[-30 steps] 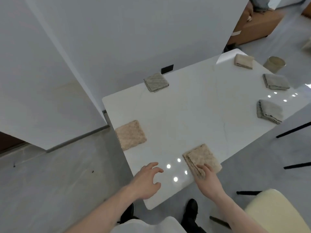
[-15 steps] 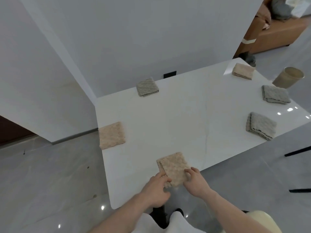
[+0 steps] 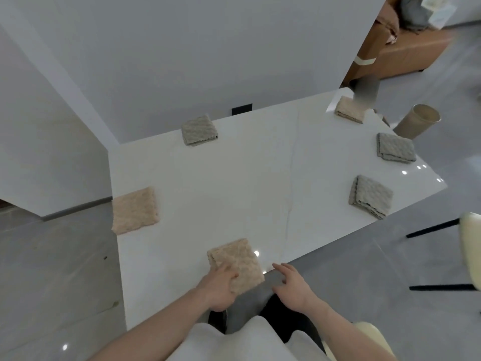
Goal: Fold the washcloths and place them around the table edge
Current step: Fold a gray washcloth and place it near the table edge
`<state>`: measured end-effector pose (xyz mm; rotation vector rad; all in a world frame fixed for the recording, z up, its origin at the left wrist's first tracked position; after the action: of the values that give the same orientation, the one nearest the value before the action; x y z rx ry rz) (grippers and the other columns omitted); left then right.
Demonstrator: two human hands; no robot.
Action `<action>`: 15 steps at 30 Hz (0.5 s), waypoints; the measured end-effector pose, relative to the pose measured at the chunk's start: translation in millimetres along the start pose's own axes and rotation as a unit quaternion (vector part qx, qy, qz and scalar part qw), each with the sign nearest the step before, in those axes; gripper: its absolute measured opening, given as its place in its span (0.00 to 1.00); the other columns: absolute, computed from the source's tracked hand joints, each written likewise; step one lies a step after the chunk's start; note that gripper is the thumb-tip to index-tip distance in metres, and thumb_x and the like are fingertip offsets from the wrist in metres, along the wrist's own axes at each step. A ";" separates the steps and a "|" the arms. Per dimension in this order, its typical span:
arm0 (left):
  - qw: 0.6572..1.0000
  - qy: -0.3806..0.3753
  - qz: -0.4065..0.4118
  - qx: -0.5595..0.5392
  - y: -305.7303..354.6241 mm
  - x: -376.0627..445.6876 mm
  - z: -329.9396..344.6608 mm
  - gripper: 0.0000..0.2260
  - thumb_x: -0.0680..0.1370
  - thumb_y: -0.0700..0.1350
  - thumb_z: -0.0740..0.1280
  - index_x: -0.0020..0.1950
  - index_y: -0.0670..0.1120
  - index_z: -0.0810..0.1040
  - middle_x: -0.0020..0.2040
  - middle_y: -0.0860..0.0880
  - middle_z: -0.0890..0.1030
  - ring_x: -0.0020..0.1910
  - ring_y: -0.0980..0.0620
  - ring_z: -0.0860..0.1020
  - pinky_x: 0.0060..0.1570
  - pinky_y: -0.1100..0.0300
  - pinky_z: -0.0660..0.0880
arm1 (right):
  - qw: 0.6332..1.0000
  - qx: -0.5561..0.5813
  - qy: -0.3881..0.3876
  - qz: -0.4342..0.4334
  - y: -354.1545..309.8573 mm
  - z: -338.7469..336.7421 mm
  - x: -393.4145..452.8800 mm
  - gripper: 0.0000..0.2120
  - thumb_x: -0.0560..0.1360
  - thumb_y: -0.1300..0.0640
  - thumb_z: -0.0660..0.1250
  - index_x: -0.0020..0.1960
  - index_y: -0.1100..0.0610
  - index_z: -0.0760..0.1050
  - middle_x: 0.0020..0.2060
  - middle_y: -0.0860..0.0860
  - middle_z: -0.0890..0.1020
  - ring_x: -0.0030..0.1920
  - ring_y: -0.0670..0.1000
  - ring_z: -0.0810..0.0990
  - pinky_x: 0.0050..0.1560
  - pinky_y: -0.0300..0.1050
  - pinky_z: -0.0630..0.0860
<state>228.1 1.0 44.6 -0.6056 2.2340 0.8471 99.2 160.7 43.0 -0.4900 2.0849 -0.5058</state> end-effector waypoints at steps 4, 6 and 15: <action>0.998 -0.030 -0.044 0.014 -0.4 17.8 2.5 0.29 0.76 0.52 0.65 0.77 0.54 0.67 0.77 0.52 0.64 0.75 0.45 0.64 0.72 0.50 0.67 | 1.000 0.027 -0.001 -0.013 21.2 -38.9 21.7 0.31 0.74 0.56 0.65 0.76 0.48 0.65 0.75 0.46 0.62 0.64 0.47 0.74 0.67 0.40 0.69; 0.997 -0.018 -0.073 0.017 3.0 28.7 -8.2 0.27 0.75 0.50 0.64 0.75 0.52 0.69 0.74 0.51 0.69 0.71 0.47 0.69 0.68 0.51 0.71 | 0.999 0.035 -0.002 -0.029 27.0 -61.4 33.0 0.29 0.75 0.57 0.65 0.76 0.49 0.66 0.73 0.45 0.63 0.61 0.45 0.73 0.67 0.41 0.70; 0.986 0.121 -0.077 -0.088 115.5 76.6 -68.8 0.22 0.78 0.51 0.63 0.73 0.53 0.70 0.72 0.53 0.68 0.70 0.50 0.68 0.69 0.56 0.67 | 0.998 0.010 -0.018 -0.058 57.0 -173.5 87.2 0.24 0.76 0.56 0.66 0.71 0.46 0.69 0.69 0.44 0.67 0.59 0.47 0.76 0.56 0.42 0.77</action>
<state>77.3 17.2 75.0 -0.9988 2.3033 0.9400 -100.8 191.9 41.0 -0.6070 2.0219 -0.5817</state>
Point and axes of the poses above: each hand's wrist, its own x-axis towards the middle knuckle, its own z-axis out of the palm, y = z × x, the point moved 10 cm from there along x, towards the middle knuckle
